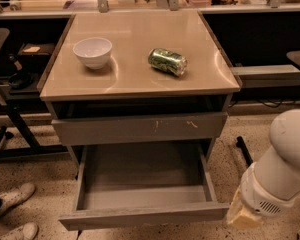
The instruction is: Close middle drawer
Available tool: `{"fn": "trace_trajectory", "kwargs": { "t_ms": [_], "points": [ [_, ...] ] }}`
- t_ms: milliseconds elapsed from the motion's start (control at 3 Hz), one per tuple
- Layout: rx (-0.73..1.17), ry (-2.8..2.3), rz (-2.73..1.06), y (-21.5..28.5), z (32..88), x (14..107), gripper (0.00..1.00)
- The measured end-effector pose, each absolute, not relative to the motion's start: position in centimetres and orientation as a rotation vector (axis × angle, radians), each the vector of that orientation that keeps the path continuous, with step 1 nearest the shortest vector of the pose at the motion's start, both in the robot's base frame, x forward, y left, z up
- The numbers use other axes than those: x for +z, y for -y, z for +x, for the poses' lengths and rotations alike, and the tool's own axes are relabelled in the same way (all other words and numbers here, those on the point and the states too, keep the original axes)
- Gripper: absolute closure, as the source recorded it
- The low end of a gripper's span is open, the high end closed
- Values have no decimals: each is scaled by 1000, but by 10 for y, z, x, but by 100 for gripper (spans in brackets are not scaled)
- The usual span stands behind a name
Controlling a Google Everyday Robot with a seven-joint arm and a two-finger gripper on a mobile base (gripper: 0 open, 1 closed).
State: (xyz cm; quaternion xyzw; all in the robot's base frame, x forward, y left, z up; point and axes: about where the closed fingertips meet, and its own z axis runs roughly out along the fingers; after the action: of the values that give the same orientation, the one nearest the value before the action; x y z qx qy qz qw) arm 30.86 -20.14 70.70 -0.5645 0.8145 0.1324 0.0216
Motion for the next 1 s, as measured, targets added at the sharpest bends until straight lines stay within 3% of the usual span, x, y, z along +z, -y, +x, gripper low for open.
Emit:
{"fn": "trace_trajectory", "kwargs": {
  "t_ms": [333, 1000],
  "points": [
    [616, -2528, -1795, 178, 284, 625, 100],
    [691, -2536, -1734, 172, 288, 593, 100]
  ]
}}
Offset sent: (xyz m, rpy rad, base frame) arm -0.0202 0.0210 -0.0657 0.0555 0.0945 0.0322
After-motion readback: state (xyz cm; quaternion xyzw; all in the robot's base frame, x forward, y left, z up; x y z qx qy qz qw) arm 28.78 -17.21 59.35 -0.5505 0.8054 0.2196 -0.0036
